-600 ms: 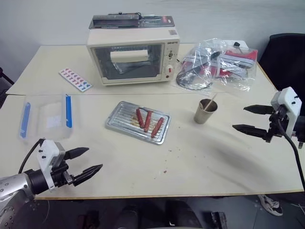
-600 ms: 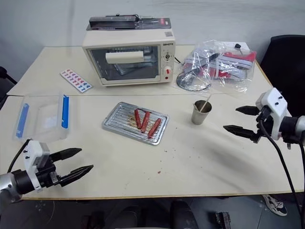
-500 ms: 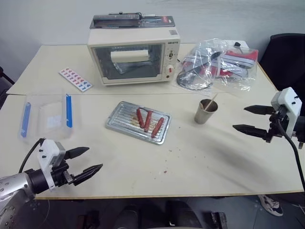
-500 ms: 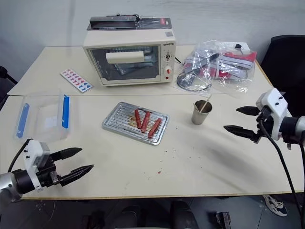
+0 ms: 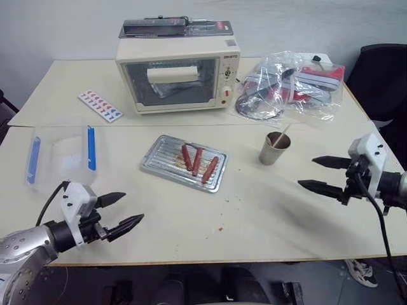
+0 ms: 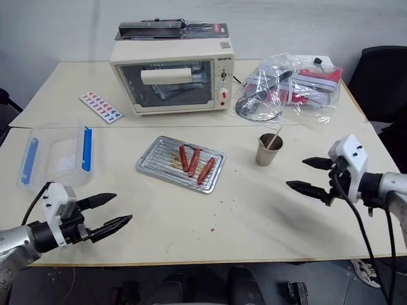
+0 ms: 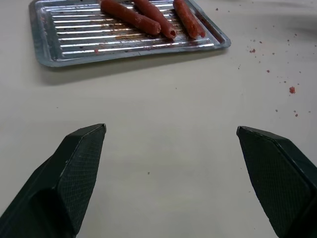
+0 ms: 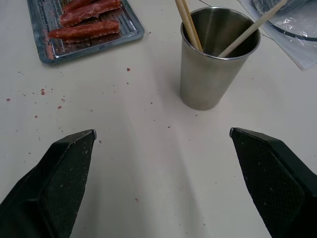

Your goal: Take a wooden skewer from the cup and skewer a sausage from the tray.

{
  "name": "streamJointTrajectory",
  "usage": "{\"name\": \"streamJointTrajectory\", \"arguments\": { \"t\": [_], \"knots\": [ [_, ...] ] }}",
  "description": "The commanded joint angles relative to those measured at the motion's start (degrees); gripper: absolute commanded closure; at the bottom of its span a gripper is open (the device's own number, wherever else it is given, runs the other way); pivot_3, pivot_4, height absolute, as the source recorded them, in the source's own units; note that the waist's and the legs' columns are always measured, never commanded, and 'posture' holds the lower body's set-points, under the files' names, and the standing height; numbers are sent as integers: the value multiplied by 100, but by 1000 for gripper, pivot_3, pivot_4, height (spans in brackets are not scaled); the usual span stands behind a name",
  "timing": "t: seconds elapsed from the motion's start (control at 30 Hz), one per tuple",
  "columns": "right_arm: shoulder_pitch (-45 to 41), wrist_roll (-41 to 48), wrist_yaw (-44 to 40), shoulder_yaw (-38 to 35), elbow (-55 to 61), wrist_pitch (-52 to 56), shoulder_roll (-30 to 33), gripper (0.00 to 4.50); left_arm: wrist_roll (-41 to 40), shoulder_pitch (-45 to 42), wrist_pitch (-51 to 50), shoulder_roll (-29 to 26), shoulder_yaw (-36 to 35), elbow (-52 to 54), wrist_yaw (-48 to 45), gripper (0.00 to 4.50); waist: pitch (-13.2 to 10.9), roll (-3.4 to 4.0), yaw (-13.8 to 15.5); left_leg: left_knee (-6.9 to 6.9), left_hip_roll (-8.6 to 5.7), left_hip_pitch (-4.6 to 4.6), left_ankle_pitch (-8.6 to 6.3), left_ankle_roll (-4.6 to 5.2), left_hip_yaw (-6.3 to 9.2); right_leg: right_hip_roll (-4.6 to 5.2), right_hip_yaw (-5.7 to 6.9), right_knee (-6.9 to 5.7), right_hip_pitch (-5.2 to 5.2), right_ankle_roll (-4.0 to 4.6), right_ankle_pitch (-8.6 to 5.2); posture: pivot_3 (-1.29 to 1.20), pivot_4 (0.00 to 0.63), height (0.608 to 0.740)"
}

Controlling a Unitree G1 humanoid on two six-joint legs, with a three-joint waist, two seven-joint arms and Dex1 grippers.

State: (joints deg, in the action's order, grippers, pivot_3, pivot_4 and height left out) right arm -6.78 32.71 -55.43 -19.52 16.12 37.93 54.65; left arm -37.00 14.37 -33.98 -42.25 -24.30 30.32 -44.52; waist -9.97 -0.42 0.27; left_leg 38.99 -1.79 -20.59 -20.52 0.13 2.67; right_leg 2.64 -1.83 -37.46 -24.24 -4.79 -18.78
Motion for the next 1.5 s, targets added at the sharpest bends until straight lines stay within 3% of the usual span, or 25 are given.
{"name": "streamJointTrajectory", "arguments": {
  "t": [0.03,0.27,0.37,0.6,0.8,1.2,1.3,1.43,1.5],
  "knots": [
    [-1,130,722,-291,864,208,-272,0,-798,-651,-438,142,195,157,121,38,0,0,26,5,0,0,0,-1,0,0,-1,-3,1,-2,1,0,150,740],
    [-624,549,2138,-140,1866,1065,-932,0,-1354,-2026,-981,272,972,170,264,38,0,0,9,7,-1,-5,3,-8,-2,-4,-4,-13,-12,-3,2,0,150,740],
    [-905,634,2478,-30,1876,1211,-1174,532,-1336,-2559,-1008,275,1262,30,164,0,0,0,-13,7,-1,-9,5,-10,-2,-5,-4,-15,-17,-3,2,0,150,740],
    [-1212,317,2727,583,1523,1038,-1498,2425,-994,-3522,-839,378,2036,-378,-237,0,0,0,-32,7,-1,-12,6,-11,-2,-7,-3,-15,-20,-3,1,0,150,740],
    [-1436,-243,2774,1126,914,521,-1768,2425,-546,-3919,-514,563,2512,-703,-434,0,0,0,-43,8,-2,-15,7,-11,-4,-8,-5,-18,-26,-3,1,0,150,740],
    [-1842,-697,2771,1230,159,81,-2010,2425,-252,-3991,-314,759,2509,-868,-446,0,0,0,-39,20,-2,-49,11,-13,-2,-7,-3,-24,-56,-3,2,0,150,740],
    [-1852,-753,2768,1247,86,55,-2059,2897,-226,-3992,-303,781,2509,-859,-429,0,0,0,-41,20,-2,-48,11,-13,-2,-7,-3,-25,-56,-3,2,0,150,740],
    [-1790,-757,2738,1205,162,101,-2041,3886,-203,-3991,-304,804,2484,-854,-417,0,0,0,-42,20,-2,-49,12,-13,-3,-7,-3,-26,-58,-3,2,0,150,740],
    [-1768,-746,2721,1173,184,124,-2027,3886,-186,-3984,-292,800,2466,-870,-427,0,0,0,-41,20,-2,-50,11,-13,-3,-7,-3,-27,-58,-3,2,0,150,740]
  ]
}}
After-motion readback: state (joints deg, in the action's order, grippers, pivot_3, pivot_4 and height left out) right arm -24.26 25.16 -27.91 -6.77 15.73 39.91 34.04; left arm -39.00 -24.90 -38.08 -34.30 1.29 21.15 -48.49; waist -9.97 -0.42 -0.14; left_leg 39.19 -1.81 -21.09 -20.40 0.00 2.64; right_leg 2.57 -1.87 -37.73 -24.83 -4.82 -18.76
